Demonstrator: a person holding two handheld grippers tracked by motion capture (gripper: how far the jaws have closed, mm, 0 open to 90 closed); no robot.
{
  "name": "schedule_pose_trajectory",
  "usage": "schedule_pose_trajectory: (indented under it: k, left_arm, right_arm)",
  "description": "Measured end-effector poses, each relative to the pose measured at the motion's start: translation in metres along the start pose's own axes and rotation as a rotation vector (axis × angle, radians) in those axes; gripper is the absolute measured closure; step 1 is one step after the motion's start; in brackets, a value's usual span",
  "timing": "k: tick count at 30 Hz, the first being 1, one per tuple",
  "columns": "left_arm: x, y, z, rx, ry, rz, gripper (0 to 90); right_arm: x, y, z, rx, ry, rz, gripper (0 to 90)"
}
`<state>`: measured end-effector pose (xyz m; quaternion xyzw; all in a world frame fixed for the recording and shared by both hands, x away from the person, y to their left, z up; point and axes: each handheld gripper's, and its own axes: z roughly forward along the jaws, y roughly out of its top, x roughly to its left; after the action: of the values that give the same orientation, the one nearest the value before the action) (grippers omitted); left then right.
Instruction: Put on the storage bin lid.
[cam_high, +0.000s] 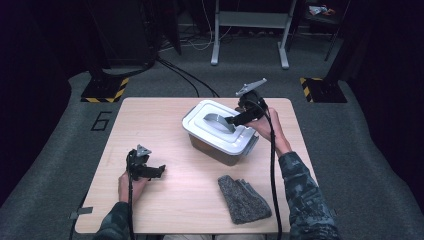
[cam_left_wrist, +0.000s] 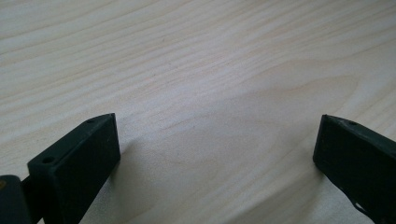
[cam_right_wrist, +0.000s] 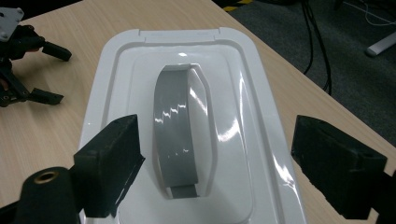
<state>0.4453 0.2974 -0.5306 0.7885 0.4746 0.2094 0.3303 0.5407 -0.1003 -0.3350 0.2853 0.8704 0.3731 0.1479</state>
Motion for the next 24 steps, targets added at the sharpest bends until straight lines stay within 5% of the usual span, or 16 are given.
schedule_pose_trajectory:
  k: [24]
  left_arm:
    - [0.0,0.0,0.0,0.0,0.002,0.0,0.2]
  right_arm:
    - [-0.036,-0.065,-0.052,-0.028,-0.15,0.121,9.4]
